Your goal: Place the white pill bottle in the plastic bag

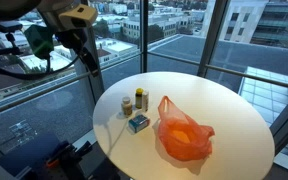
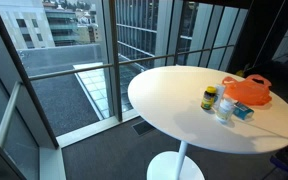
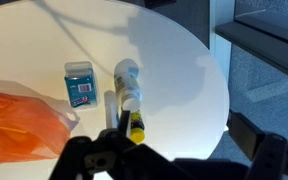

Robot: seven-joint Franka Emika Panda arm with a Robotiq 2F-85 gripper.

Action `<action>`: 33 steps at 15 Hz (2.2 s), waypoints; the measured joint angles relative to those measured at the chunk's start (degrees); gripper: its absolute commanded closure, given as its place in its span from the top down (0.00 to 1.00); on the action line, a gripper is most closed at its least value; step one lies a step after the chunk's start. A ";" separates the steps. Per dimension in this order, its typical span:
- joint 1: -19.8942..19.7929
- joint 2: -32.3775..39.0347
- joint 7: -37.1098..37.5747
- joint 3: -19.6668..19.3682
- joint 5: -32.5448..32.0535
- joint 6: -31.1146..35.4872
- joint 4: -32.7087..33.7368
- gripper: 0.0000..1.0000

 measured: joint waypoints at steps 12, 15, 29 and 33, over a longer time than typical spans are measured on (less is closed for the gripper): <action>-0.78 2.92 0.54 0.41 0.00 -0.02 2.14 1.00; -1.68 6.97 1.75 1.07 -0.16 -0.05 5.33 1.00; -3.78 32.41 3.74 0.17 -0.23 -6.19 24.95 1.00; -3.88 38.64 3.74 -0.69 -1.20 -6.25 27.33 1.00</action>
